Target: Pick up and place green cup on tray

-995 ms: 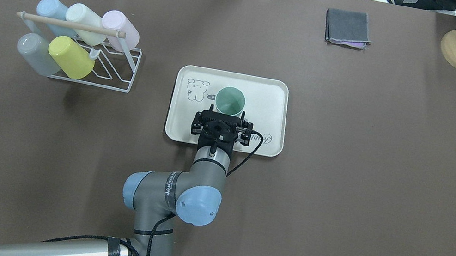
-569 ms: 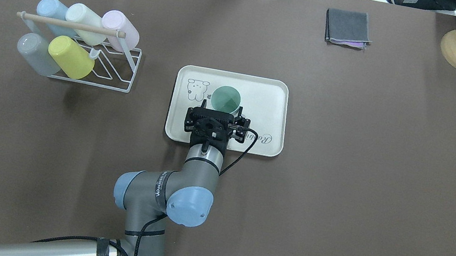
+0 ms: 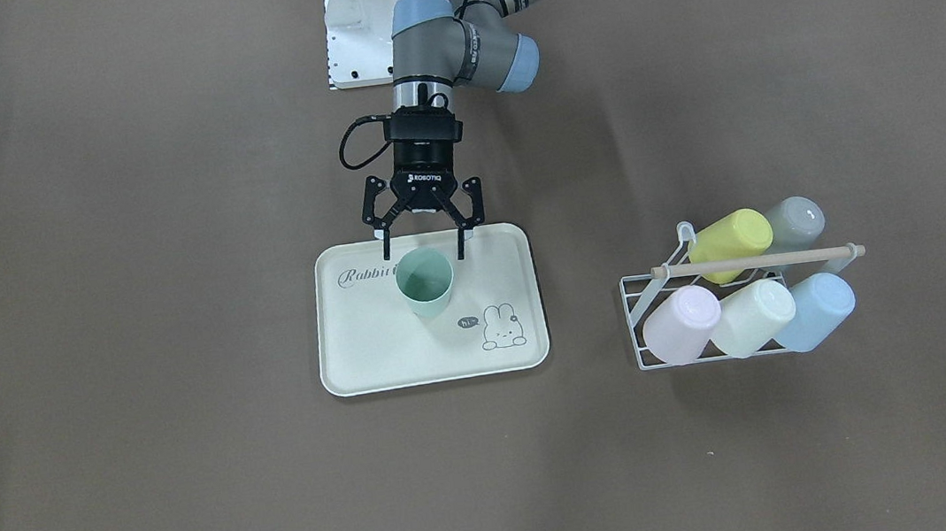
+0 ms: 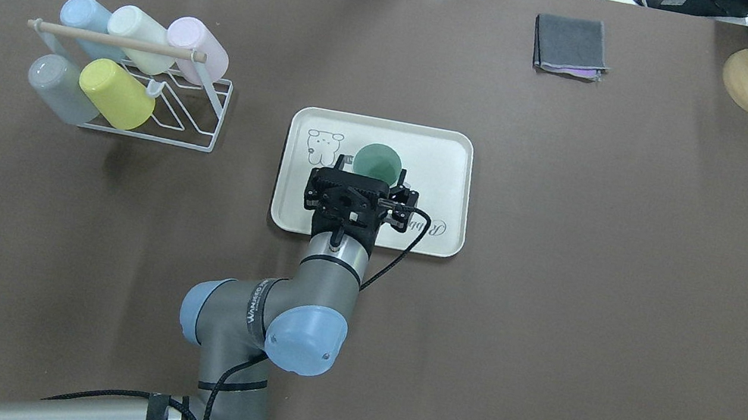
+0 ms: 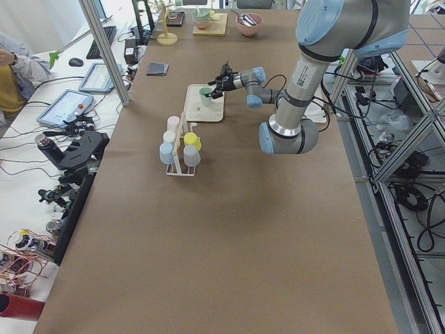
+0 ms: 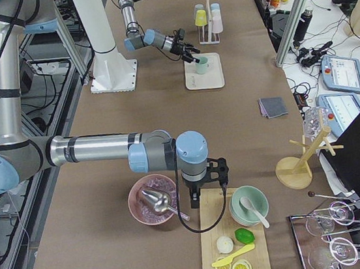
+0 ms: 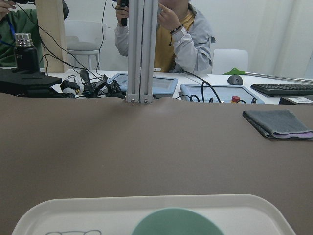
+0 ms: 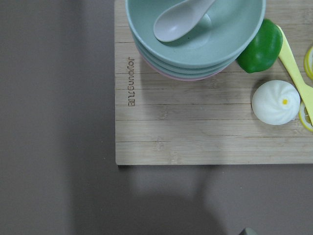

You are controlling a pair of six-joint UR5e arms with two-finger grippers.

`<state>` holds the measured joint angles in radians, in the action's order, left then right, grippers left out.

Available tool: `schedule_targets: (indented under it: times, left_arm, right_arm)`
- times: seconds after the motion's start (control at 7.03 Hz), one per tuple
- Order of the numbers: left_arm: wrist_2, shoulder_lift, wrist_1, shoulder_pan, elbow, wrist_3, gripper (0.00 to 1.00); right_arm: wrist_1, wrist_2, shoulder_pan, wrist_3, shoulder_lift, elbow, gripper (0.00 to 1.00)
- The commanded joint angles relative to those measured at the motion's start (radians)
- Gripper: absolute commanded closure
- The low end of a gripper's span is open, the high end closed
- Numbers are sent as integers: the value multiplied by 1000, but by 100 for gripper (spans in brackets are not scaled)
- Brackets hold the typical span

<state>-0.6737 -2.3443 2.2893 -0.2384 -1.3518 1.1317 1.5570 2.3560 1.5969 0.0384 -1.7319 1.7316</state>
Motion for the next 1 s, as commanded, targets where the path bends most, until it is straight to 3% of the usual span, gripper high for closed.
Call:
schedule_targets:
  times: [0.0, 0.14, 0.43, 0.57, 0.71, 0.85]
  left_arm:
    - [-121, 11, -1, -36, -114, -185, 1]
    - [-235, 11, -8, -109, -122, -229, 1]
    - [-569, 10, -153, -305, -171, -312, 1]
    - [-675, 13, -174, -359, -182, -381, 1]
    - [-755, 26, -311, -407, -214, -418, 1]
    - [-900, 54, -449, -511, -254, -513, 1]
  right_arm:
    - [0, 0, 0, 0, 5, 0, 0]
    - [0, -1, 0, 0, 6, 0, 0]
    - [-2, -1, 0, -2, 8, -23, 0]
    - [-2, -10, 0, -8, 9, -27, 0]
    - [-2, -41, 0, -9, -4, -26, 0]
    - [-2, -38, 2, -11, -12, -26, 0]
